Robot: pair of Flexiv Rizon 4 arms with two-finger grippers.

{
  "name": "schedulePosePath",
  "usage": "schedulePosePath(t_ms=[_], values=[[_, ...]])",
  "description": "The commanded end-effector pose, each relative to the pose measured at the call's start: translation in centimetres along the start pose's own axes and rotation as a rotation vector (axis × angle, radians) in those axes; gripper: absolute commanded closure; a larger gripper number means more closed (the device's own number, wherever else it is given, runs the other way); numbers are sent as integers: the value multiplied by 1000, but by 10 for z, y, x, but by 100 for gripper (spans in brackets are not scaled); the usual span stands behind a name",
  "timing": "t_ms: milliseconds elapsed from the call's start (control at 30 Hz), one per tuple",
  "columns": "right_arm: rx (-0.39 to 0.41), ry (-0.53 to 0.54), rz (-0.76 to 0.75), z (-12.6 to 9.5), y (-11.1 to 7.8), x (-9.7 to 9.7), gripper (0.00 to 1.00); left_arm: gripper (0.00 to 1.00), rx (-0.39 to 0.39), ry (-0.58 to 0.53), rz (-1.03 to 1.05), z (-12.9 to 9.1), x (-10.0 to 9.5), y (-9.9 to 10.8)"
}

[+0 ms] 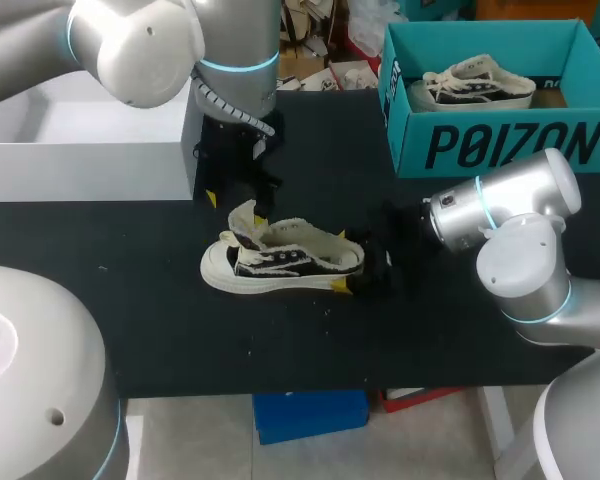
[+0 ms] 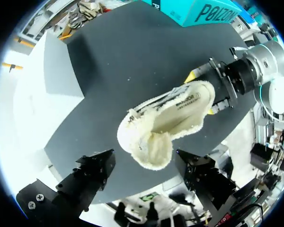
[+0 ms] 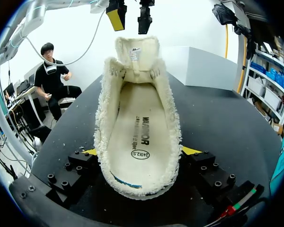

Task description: Take the shoe out of the shoebox, open the shoe tongue, remove and reinsert the insole, then place the shoe into the shoebox

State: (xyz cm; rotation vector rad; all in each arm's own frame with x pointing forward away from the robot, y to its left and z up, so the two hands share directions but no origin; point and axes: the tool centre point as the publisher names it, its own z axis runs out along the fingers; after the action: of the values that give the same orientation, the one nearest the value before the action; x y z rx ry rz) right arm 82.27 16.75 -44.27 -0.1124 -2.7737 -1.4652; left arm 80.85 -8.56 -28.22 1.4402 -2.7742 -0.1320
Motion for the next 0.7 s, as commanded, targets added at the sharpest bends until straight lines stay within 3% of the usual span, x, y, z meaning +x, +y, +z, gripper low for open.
schedulePosePath(t_ms=[33, 67, 133, 267, 700], values=[[1, -2, 1, 1, -4, 0, 100, 100, -163, -21, 517, -12, 12, -18], [1, -2, 1, 1, -4, 0, 100, 100, -191, -4, 578, -14, 14, -22], [1, -2, 1, 1, -4, 0, 100, 100, -328, 41, 758, -14, 17, -29], [1, -2, 1, 1, -4, 0, 100, 100, -450, 173, 953, -13, 25, -42], [1, -2, 1, 1, -4, 0, 100, 100, -450, 173, 953, -13, 25, -42]])
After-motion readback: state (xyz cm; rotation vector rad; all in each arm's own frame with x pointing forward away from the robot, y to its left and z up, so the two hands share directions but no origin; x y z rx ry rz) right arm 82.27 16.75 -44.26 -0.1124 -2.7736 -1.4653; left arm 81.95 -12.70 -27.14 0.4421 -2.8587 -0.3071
